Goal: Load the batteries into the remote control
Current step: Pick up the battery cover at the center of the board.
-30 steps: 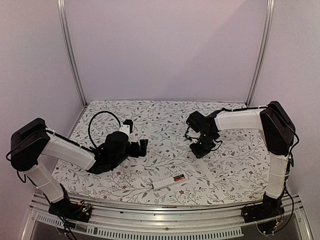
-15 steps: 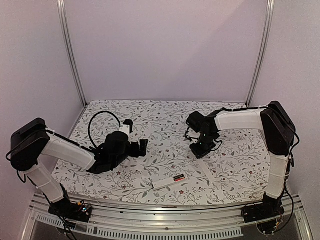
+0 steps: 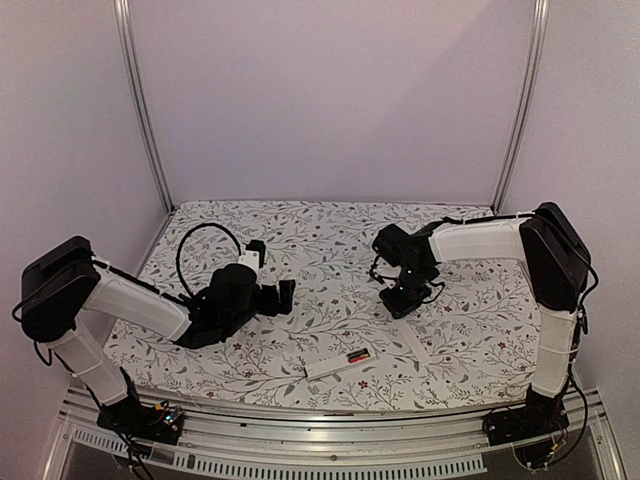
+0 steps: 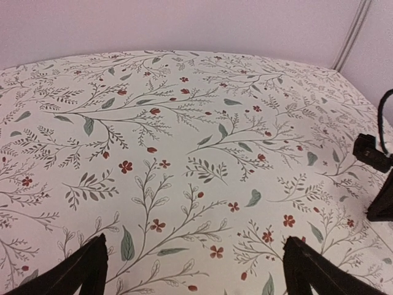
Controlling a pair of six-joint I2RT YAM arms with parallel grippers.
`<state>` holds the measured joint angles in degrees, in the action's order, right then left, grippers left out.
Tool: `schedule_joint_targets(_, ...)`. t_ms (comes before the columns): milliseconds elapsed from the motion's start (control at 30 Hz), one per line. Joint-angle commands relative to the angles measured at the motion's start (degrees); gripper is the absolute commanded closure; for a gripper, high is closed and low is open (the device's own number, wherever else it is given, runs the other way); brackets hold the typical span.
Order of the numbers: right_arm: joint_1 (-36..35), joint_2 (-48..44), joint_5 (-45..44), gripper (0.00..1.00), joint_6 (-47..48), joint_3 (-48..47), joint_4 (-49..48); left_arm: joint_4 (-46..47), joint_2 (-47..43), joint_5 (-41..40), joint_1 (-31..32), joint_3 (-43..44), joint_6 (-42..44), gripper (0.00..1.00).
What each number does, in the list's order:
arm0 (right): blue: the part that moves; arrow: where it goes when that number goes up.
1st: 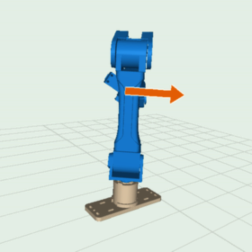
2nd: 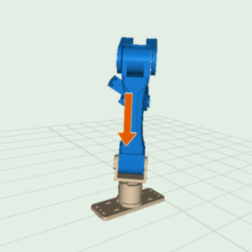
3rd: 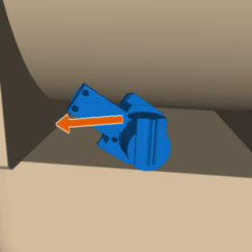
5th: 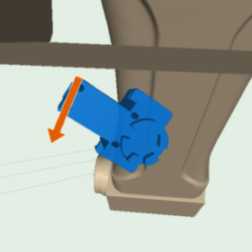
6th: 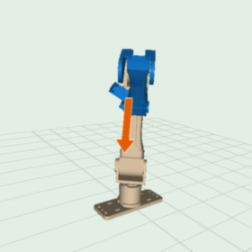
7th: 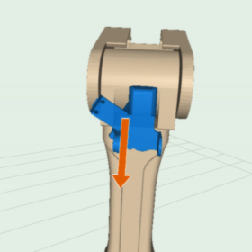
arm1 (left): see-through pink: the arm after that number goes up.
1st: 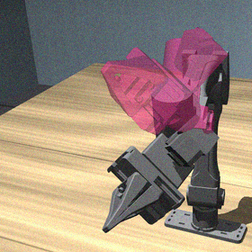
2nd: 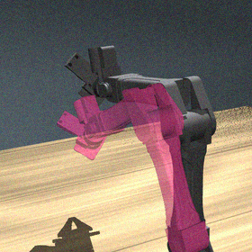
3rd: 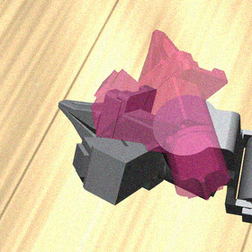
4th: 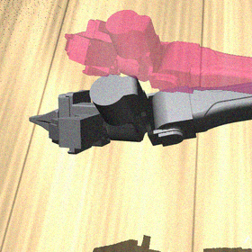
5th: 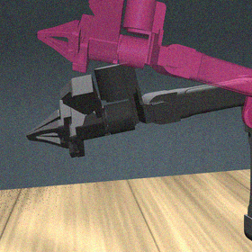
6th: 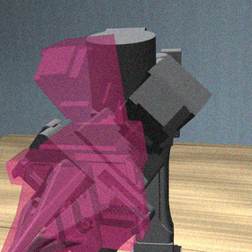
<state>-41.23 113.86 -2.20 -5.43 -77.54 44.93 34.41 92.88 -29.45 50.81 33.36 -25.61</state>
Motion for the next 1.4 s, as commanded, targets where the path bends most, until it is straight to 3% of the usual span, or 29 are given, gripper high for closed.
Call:
schedule_joint_targets(0,-0.3,1.3,0.9,0.9,-0.8,1.0,-0.1,-0.3,0.3,-0.7,-0.7,-0.5,-0.2,0.01)
schedule_joint_targets(133,-0.3,1.5,0.7,0.92,-0.7,1.2,-0.4,-0.2,0.4,-0.8,-0.7,-0.6,-0.3,0.01)
schedule_joint_targets(267,-0.3,2.1,0.7,1.0,-0.5,1.2,-0.9,-0.2,0.3,-0.8,-0.7,-0.7,-0.3,0.01)
schedule_joint_targets(867,-0.3,-3.9,-1.7,1.0,-0.7,1.5,-3.5,-0.4,0.5,1.6,-0.5,1.6,0.5,0.01)
schedule_joint_targets(1367,-0.3,-11.1,-3.6,1.0,-3.4,3.1,-7.6,5.3,16.2,13.5,7.8,18.5,1.2,0.04)
